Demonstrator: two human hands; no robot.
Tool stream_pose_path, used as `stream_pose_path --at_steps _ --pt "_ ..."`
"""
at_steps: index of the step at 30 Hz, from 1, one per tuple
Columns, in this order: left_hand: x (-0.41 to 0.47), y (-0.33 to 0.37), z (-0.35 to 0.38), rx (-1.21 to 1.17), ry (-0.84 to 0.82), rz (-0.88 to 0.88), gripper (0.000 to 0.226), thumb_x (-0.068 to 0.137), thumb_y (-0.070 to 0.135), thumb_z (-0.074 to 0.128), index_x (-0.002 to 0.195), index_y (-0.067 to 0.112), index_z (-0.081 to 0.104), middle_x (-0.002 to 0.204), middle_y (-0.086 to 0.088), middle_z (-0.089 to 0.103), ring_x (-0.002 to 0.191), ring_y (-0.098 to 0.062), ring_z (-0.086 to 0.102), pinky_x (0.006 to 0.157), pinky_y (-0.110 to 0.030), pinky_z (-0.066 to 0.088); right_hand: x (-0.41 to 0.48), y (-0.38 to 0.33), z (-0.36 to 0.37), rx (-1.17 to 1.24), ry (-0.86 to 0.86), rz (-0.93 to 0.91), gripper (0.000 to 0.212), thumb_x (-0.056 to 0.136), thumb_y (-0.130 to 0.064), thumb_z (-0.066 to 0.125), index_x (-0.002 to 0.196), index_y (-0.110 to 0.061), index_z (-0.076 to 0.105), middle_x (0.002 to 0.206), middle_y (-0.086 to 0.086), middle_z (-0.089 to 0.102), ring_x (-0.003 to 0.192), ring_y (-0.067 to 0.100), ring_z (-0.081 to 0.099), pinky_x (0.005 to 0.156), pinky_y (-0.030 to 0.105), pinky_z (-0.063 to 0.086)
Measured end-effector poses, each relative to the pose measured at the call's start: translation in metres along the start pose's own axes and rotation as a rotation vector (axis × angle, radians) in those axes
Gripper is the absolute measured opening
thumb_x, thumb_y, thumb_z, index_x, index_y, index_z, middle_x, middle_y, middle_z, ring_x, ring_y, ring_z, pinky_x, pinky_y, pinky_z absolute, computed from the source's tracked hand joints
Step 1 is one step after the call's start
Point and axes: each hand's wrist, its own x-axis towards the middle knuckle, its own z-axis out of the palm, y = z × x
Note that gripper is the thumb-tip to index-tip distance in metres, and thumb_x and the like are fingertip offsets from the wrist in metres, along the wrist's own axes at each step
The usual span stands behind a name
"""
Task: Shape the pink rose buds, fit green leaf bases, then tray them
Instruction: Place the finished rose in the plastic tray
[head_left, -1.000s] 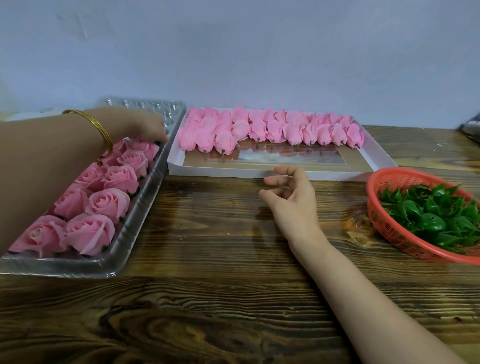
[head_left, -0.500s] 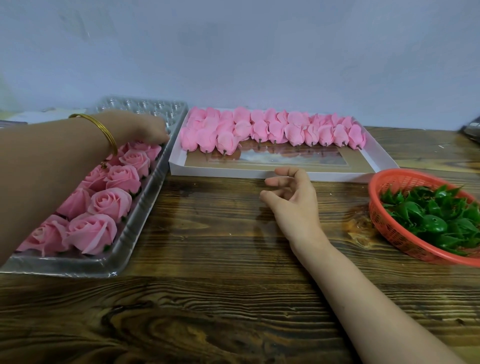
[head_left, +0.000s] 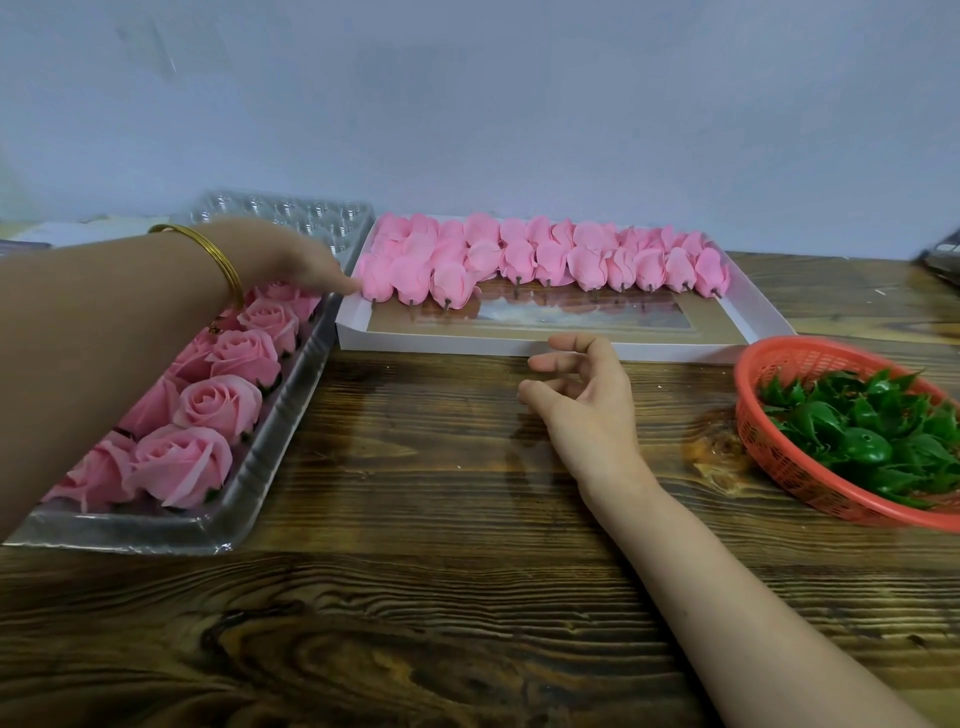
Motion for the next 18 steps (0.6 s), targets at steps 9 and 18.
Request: stream_pose_path --at_steps 9,18 --pt "0.0007 -0.0026 0.0002 -0.059 0.075 0.021 0.037 0.105 0.025 0.034 0.083 0.004 0.055 0.091 -0.016 0.053 0.08 -0.025 0.05 0.091 -0.043 0.046 0.0 -0.0009 -0.0001 -0.007 -0.006 0.009 0.039 0.063 -0.013 0.064 0.095 -0.032 0.052 0.092 -0.002 0.066 0.076 0.023 0.063 0.087 0.053 0.053" --pt "0.0034 -0.0022 -0.0036 0.031 0.107 0.016 0.029 0.095 0.004 0.048 0.067 0.002 0.05 0.064 -0.011 0.043 0.051 -0.019 0.037 0.047 -0.027 0.029 0.0 -0.0009 -0.0001 -0.006 -0.002 0.009 0.038 0.064 -0.012 0.065 0.094 -0.031 0.052 0.091 -0.002 0.066 0.075 0.022 0.063 0.087 0.053 0.053"
